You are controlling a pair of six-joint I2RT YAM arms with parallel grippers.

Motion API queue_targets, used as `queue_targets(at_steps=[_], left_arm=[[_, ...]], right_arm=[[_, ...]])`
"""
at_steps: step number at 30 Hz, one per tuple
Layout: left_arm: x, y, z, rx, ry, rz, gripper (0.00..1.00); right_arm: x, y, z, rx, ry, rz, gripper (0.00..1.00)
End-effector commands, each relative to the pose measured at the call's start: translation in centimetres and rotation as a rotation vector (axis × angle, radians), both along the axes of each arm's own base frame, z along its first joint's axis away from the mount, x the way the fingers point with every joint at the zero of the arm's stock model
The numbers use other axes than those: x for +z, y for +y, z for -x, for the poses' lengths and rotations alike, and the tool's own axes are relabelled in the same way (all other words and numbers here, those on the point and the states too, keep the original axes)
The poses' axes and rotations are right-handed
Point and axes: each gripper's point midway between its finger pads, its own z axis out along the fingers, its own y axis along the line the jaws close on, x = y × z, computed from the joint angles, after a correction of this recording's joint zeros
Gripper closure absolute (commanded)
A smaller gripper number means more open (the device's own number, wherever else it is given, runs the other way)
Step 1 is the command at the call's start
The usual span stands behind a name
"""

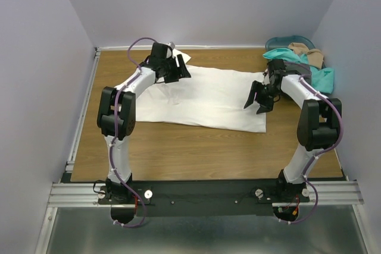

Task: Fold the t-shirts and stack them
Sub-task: Fold the tshirt

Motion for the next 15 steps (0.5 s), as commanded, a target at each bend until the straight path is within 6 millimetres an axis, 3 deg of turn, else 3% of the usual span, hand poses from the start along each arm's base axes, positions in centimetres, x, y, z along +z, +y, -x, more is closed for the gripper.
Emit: queue_targets(at_steps=[1, 2, 3, 6, 9, 15], left_arm=[[4.5, 2.6, 0.3, 0.022, -0.112, 0.015, 0.23], [5.1, 3.6, 0.4, 0.045, -0.133, -0.001, 0.23], [4.6, 5.3, 0.9, 0.083, -0.124, -0.019, 0.23], [2.8, 8.2, 1.9, 0.131, -0.096, -0.054, 0.22], [0.7, 9.6, 2.6, 0.156, -0.051, -0.08, 0.21], [-3.4, 11.3, 2.9, 0.204, 0.065, -0.1, 0.19]], right_arm=[[1.7, 0.5, -1.6, 0.043, -0.06, -0.026, 0.29], [2.0, 0.5, -2.1, 0.049, -0.076, -0.025, 0.29], [1.9, 0.6, -2.3, 0.057, -0.078, -0.023, 0.29], [1.8, 1.0, -3.1, 0.082, -0.088, -0.029, 0.29], [1.5, 1.2, -4.2, 0.102, -0.107, -0.03, 0.29], [-1.0, 1.0, -5.4, 0.109, -0.082, -0.013, 0.29]])
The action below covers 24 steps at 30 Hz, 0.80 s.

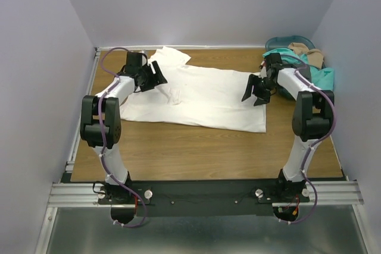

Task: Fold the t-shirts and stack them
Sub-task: Fold the tshirt

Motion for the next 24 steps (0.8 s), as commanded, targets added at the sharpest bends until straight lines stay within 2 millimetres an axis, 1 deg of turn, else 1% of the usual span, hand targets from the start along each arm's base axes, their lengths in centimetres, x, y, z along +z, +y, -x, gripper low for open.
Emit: queue_targets(at_steps=[1, 3, 8, 9, 11, 12, 13, 14, 16, 17, 18, 19, 20, 21, 22, 23, 24], left_arm=[[-3.0, 0.8, 0.5, 0.025, 0.074, -0.024, 0.19], [-4.1, 1.4, 1.0, 0.046, 0.106, -0.031, 0.18], [-6.4, 2.6, 2.6, 0.083, 0.175, -0.068, 0.16], [-7.3, 2.8, 3.5, 0.086, 0.207, -0.077, 0.16], [-8.0, 3.2, 4.4, 0.1, 0.235, -0.093, 0.15], [-8.8, 3.4, 5.4, 0.105, 0.265, -0.098, 0.15], [-8.7, 3.4, 5.9, 0.11, 0.269, -0.1, 0.15], [-9.3, 3.6, 6.9, 0.12, 0.295, -0.101, 0.14], [-9.6, 3.6, 8.0, 0.132, 0.315, -0.098, 0.14], [-9.1, 3.6, 8.4, 0.138, 0.311, -0.087, 0.14], [-9.2, 3.6, 9.0, 0.142, 0.32, -0.084, 0.14], [-9.2, 3.7, 10.1, 0.155, 0.333, -0.08, 0.14], [-9.2, 3.7, 10.7, 0.16, 0.338, -0.077, 0.14], [-9.8, 3.9, 12.1, 0.166, 0.367, -0.079, 0.14], [-9.9, 3.8, 12.8, 0.168, 0.377, -0.079, 0.14], [-9.9, 3.8, 14.0, 0.173, 0.389, -0.069, 0.14], [-9.3, 3.8, 13.9, 0.176, 0.376, -0.066, 0.14]], right_arm=[[-1.3, 0.2, -0.8, 0.03, 0.001, 0.01, 0.29], [-2.2, -0.2, -0.6, 0.02, 0.021, 0.028, 0.29], [-4.5, -1.7, 1.1, -0.008, 0.073, 0.115, 0.29], [-4.7, -2.0, 1.2, -0.013, 0.075, 0.128, 0.29], [-5.2, -2.7, 1.7, -0.02, 0.088, 0.166, 0.29], [-5.4, -2.9, 2.2, -0.02, 0.096, 0.177, 0.29], [-5.6, -3.2, 2.4, -0.027, 0.102, 0.192, 0.29], [-5.8, -3.3, 3.0, -0.028, 0.116, 0.197, 0.29], [-6.1, -3.4, 3.7, -0.03, 0.132, 0.199, 0.29], [-6.1, -3.3, 4.0, -0.029, 0.137, 0.192, 0.29], [-6.2, -3.2, 4.4, -0.029, 0.145, 0.189, 0.29], [-6.4, -3.2, 5.1, -0.033, 0.159, 0.185, 0.29], [-6.5, -3.1, 5.6, -0.034, 0.17, 0.182, 0.29], [-6.5, -3.1, 5.8, -0.041, 0.176, 0.179, 0.29], [-6.8, -3.0, 6.5, -0.04, 0.192, 0.177, 0.29], [-6.7, -2.9, 6.8, -0.043, 0.195, 0.169, 0.29], [-6.6, -2.8, 7.1, -0.044, 0.199, 0.163, 0.29]])
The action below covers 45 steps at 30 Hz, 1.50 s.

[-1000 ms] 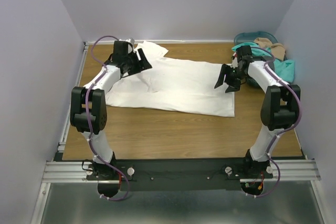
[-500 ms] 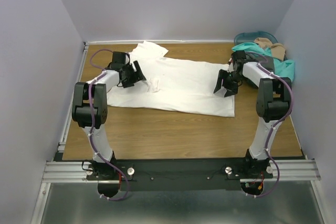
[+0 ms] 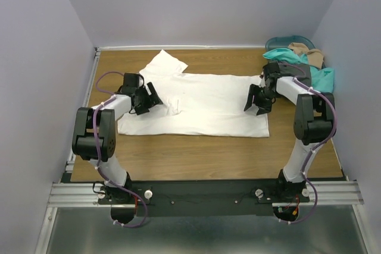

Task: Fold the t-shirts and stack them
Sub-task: Fold the tshirt

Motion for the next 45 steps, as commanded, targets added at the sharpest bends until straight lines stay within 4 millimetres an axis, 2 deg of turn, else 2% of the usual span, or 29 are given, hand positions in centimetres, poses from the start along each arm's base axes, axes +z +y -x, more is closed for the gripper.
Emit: queue_targets(at_steps=[1, 5, 15, 19, 22, 24, 27, 28, 30, 31, 33, 34, 35, 36, 37, 38, 39, 40, 41, 42, 43, 44, 45], left_arm=[[-3.5, 1.4, 6.8, 0.058, 0.217, -0.042, 0.14], [-2.9, 1.8, 8.0, 0.064, 0.22, -0.063, 0.14], [-3.3, 1.8, 12.8, 0.076, 0.283, -0.041, 0.14], [-3.2, 1.8, 14.0, 0.074, 0.298, -0.037, 0.14], [-2.1, 1.8, 13.8, 0.076, 0.275, -0.034, 0.14], [-0.9, 1.8, 13.2, 0.076, 0.251, -0.037, 0.14], [2.2, 2.0, 10.7, 0.082, 0.164, -0.046, 0.14], [4.0, 2.0, 9.0, 0.084, 0.11, -0.045, 0.14], [5.6, 2.2, 7.1, 0.083, 0.054, -0.066, 0.14], [7.5, 2.2, 5.3, 0.084, -0.005, -0.07, 0.14], [8.1, 2.7, 3.3, 0.088, -0.033, -0.106, 0.14], [9.9, 2.8, 1.4, 0.079, -0.096, -0.117, 0.14], [9.2, 2.9, 0.4, 0.075, -0.082, -0.135, 0.14], [9.5, 2.9, -0.6, 0.072, -0.092, -0.141, 0.15], [10.9, 2.8, -2.5, 0.071, -0.139, -0.14, 0.15], [9.9, 2.7, -3.5, 0.059, -0.12, -0.152, 0.16], [10.1, 2.5, -4.6, 0.052, -0.139, -0.156, 0.16], [11.4, 2.3, -6.2, 0.05, -0.182, -0.158, 0.17], [11.6, 2.2, -7.2, 0.044, -0.198, -0.162, 0.17], [10.5, 2.0, -8.2, 0.028, -0.189, -0.173, 0.17], [12.2, 1.6, -10.0, 0.025, -0.247, -0.173, 0.18], [10.8, 1.5, -11.1, 0.01, -0.229, -0.187, 0.19], [12.1, 1.4, -12.6, 0.012, -0.262, -0.189, 0.19]], right_arm=[[-2.9, -0.9, 4.9, -0.021, 0.167, 0.046, 0.29], [-2.7, -0.4, 6.1, -0.035, 0.187, 0.014, 0.29], [-2.8, -0.3, 10.8, -0.059, 0.276, 0.001, 0.29], [-2.7, -0.4, 12.1, -0.062, 0.295, 0.003, 0.29], [-2.2, -0.3, 12.1, -0.059, 0.287, -0.006, 0.29], [-1.2, -0.1, 11.3, -0.059, 0.26, -0.015, 0.29], [1.2, -0.2, 9.1, -0.066, 0.188, -0.006, 0.29], [1.8, -0.3, 8.4, -0.073, 0.167, 0.0, 0.29], [3.8, -0.6, 6.0, -0.091, 0.095, 0.015, 0.29], [4.4, -0.7, 5.1, -0.096, 0.073, 0.023, 0.29], [5.2, -1.2, 3.5, -0.106, 0.034, 0.051, 0.29], [6.0, -1.3, 1.8, -0.107, -0.004, 0.06, 0.29], [6.0, -1.8, 1.1, -0.112, -0.014, 0.087, 0.29], [6.2, -2.0, 0.3, -0.111, -0.029, 0.1, 0.29], [6.8, -2.3, -1.0, -0.106, -0.061, 0.115, 0.3], [6.1, -2.7, -1.7, -0.109, -0.052, 0.139, 0.3], [6.2, -2.8, -2.8, -0.106, -0.081, 0.149, 0.31], [6.5, -2.9, -3.9, -0.107, -0.108, 0.154, 0.32], [6.4, -3.1, -4.6, -0.109, -0.121, 0.161, 0.33], [5.8, -3.2, -5.3, -0.11, -0.12, 0.166, 0.34], [5.8, -3.6, -6.3, -0.119, -0.146, 0.187, 0.34], [6.1, -3.8, -7.3, -0.125, -0.169, 0.196, 0.35], [5.4, -4.0, -8.0, -0.124, -0.167, 0.205, 0.36]])
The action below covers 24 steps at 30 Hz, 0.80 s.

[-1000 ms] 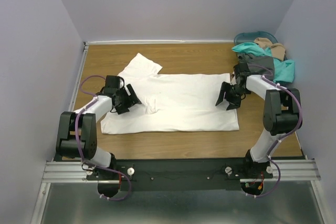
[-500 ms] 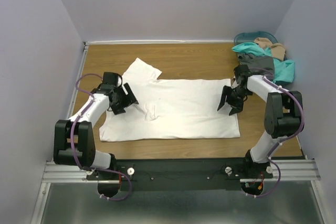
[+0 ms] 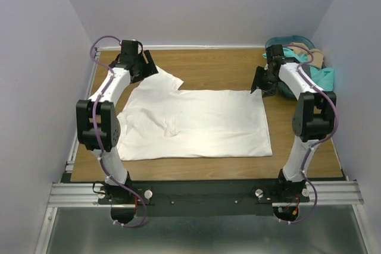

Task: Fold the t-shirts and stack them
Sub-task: Fold the tshirt

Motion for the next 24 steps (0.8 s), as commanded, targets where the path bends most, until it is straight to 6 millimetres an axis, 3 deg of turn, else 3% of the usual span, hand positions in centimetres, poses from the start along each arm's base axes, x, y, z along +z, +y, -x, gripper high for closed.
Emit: queue_targets(at_steps=[1, 2, 4, 6, 7, 8, 13, 14, 16, 18, 24], left_arm=[[1.1, -0.2, -4.5, -0.026, -0.076, -0.064, 0.19], [-0.2, -0.4, -5.4, -0.031, -0.058, -0.064, 0.2], [1.0, -0.8, -7.3, -0.037, -0.111, -0.062, 0.21], [0.1, -1.2, -8.8, -0.045, -0.114, -0.058, 0.23], [1.1, -1.4, -9.8, -0.051, -0.147, -0.056, 0.23], [-0.1, -1.5, -10.3, -0.056, -0.13, -0.056, 0.24], [-0.1, -1.9, -13.3, -0.058, -0.174, -0.073, 0.27], [-1.1, -1.9, -13.6, -0.058, -0.163, -0.077, 0.28], [-0.8, -2.2, -14.5, -0.061, -0.18, -0.079, 0.3], [-1.9, -1.8, -14.9, -0.034, -0.158, -0.097, 0.33], [-3.7, -1.6, -14.8, -0.009, -0.105, -0.104, 0.36]], right_arm=[[-1.2, -2.2, -3.2, -0.029, -0.042, 0.098, 0.37], [-1.2, -2.4, -3.8, -0.034, -0.052, 0.112, 0.38], [-2.2, -2.7, -4.6, -0.038, -0.059, 0.121, 0.41], [-2.3, -3.1, -5.6, -0.043, -0.086, 0.128, 0.41], [-2.9, -3.2, -5.9, -0.044, -0.083, 0.134, 0.42], [-3.0, -3.3, -6.2, -0.046, -0.089, 0.138, 0.43], [-4.0, -3.6, -7.5, -0.046, -0.106, 0.145, 0.44], [-4.5, -3.5, -7.5, -0.044, -0.1, 0.147, 0.45], [-5.0, -3.8, -7.6, -0.05, -0.099, 0.154, 0.46], [-5.4, -3.9, -7.5, -0.052, -0.094, 0.156, 0.46], [-6.5, -3.9, -7.5, -0.05, -0.09, 0.142, 0.49]])
